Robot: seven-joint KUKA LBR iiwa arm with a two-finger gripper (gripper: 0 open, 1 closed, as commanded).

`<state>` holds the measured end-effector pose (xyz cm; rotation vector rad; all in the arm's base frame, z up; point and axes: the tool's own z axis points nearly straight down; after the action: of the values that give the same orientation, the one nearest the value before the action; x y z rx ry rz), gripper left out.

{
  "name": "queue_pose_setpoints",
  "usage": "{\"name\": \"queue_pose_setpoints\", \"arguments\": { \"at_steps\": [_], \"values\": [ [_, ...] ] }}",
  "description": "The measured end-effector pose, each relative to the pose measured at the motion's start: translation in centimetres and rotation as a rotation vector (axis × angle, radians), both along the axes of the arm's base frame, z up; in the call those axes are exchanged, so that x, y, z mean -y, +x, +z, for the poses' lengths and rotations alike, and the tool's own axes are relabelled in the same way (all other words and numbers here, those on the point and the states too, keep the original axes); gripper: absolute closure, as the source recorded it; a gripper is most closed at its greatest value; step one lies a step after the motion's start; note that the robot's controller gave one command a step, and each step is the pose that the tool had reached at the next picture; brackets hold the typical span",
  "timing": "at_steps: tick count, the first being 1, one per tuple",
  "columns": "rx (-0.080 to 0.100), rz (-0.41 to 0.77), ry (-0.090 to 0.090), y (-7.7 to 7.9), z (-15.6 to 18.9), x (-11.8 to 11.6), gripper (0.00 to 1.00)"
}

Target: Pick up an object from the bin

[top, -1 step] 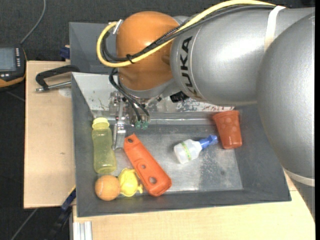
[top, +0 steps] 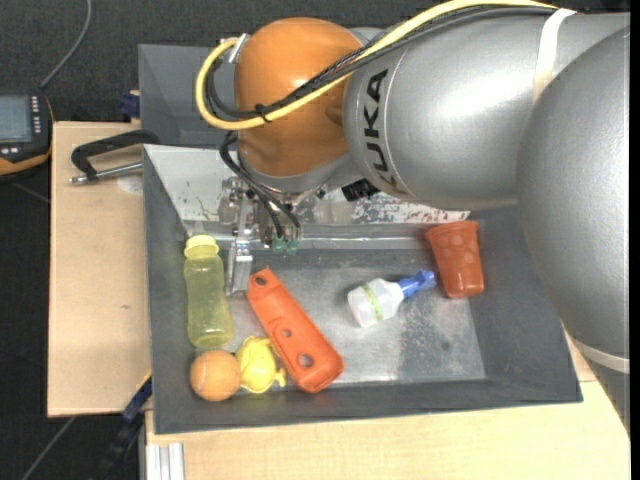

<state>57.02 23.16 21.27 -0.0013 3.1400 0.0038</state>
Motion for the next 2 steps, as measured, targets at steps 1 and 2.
{"name": "queue_pose_setpoints", "arguments": {
  "at_steps": [1,2],
  "values": [
    [-0.002,-0.288,0.001,-4.5,-4.6,5.6,0.00],
    [-0.011,-0.375,-0.005,-7.4,-7.8,10.4,0.00]
  ]
}}
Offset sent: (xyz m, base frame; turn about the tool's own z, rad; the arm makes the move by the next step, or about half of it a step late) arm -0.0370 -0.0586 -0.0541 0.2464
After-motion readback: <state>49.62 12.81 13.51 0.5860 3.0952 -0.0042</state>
